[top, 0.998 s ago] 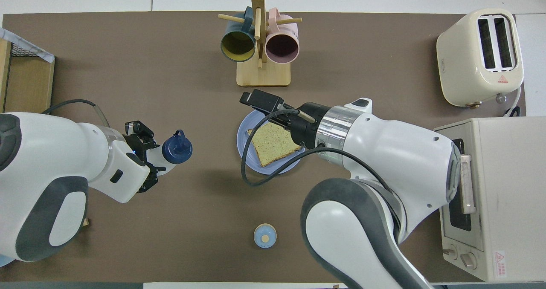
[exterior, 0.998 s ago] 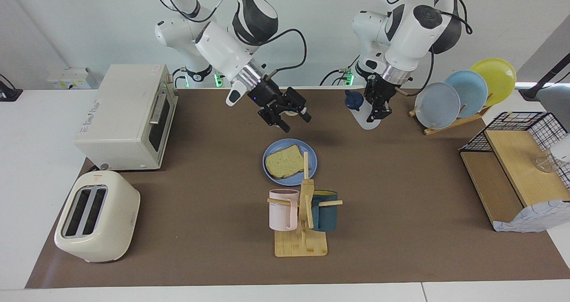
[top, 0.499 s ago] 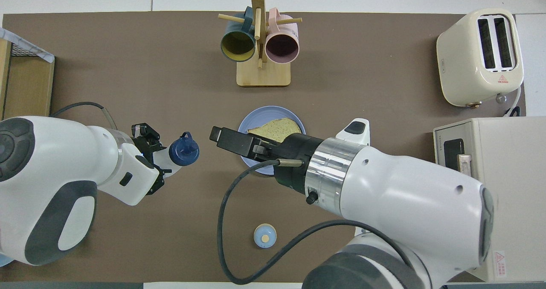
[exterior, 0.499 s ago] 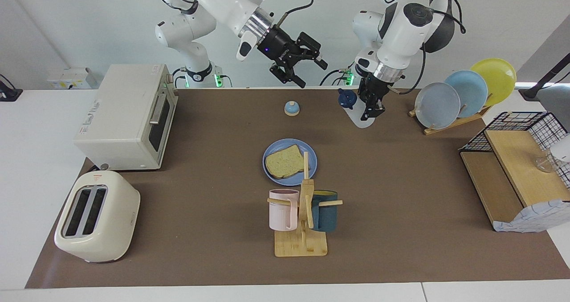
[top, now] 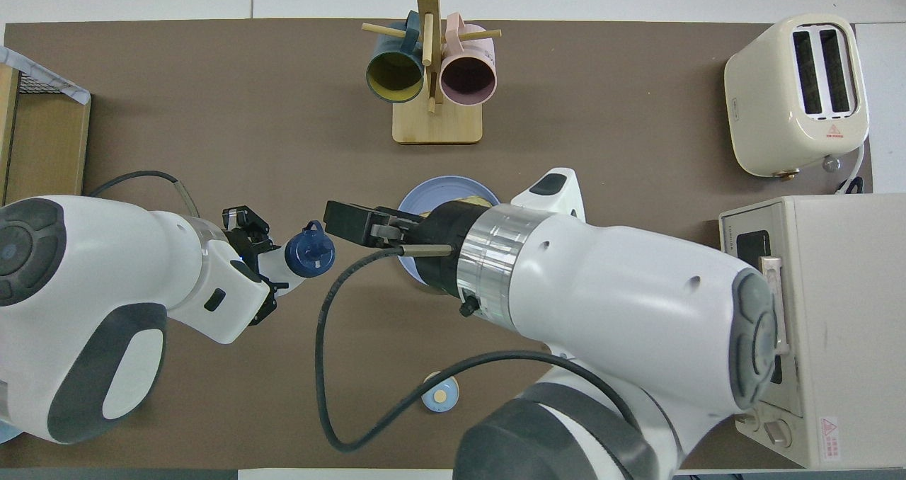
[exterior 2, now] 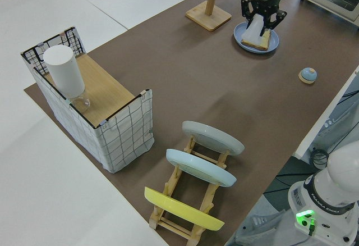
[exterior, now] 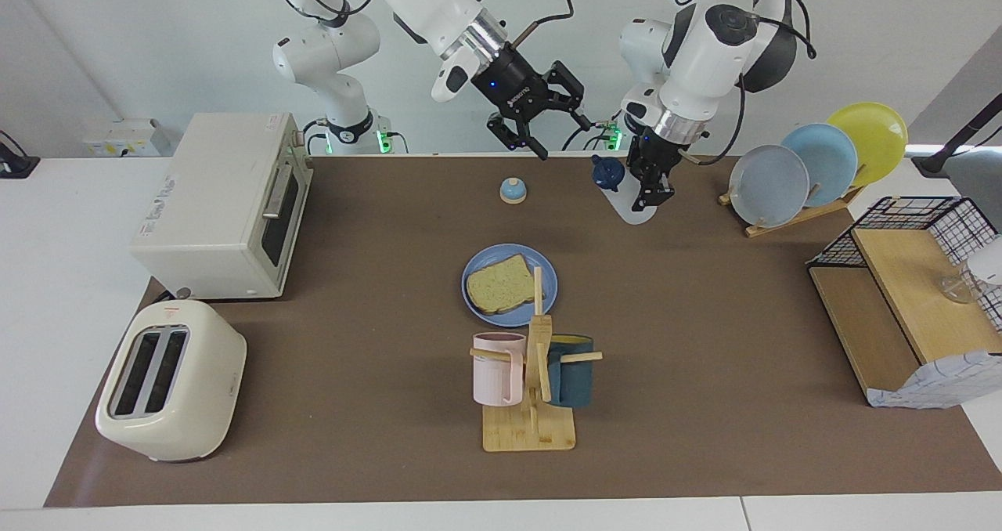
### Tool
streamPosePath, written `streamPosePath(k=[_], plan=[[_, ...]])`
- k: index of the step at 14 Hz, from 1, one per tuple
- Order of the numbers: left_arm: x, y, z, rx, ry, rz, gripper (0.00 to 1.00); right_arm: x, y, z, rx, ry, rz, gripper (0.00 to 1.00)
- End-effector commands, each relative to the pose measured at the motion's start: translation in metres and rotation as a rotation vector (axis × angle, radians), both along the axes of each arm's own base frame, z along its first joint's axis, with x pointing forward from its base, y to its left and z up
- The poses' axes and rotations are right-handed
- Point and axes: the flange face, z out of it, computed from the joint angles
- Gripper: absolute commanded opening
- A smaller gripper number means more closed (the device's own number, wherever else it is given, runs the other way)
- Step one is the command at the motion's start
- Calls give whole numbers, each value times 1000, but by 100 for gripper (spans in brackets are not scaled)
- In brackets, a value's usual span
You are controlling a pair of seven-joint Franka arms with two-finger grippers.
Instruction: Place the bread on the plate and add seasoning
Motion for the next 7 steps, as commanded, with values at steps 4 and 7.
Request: streamPosePath(k=[4,7], plan=[[-10,-2,5,8,-12,5,0,23,38,-14,-76,49,-15,75],[-10,-2,6,8,-14,4,0,13,46,-15,-79,125,-27,70]])
